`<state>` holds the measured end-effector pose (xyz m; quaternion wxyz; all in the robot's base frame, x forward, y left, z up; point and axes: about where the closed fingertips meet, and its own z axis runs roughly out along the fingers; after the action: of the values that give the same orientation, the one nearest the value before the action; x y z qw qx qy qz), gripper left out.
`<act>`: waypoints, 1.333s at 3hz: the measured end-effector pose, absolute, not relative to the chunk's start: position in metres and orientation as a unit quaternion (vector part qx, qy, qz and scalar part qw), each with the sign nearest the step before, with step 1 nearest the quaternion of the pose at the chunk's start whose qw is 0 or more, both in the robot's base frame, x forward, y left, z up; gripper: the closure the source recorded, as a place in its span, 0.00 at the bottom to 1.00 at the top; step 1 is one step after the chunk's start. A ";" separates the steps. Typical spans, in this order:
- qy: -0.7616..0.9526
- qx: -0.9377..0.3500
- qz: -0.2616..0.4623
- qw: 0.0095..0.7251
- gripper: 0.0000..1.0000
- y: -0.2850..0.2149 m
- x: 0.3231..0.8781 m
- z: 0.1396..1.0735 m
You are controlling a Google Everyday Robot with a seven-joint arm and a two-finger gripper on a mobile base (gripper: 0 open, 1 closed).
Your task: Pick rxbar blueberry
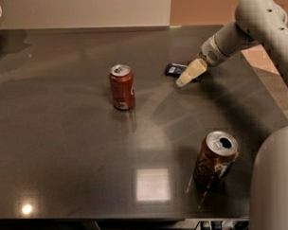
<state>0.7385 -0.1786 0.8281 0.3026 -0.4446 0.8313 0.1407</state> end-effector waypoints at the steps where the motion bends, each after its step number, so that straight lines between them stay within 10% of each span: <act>1: 0.834 -0.444 0.143 0.294 0.18 -0.179 0.738 0.825; 4: 0.831 -0.451 0.155 0.288 0.88 -0.182 0.729 0.831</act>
Offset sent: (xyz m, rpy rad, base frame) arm -0.0036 -0.0091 0.0060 0.0085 0.0351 0.0074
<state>0.7294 -0.1825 0.8310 0.2882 -0.4505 0.8306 0.1553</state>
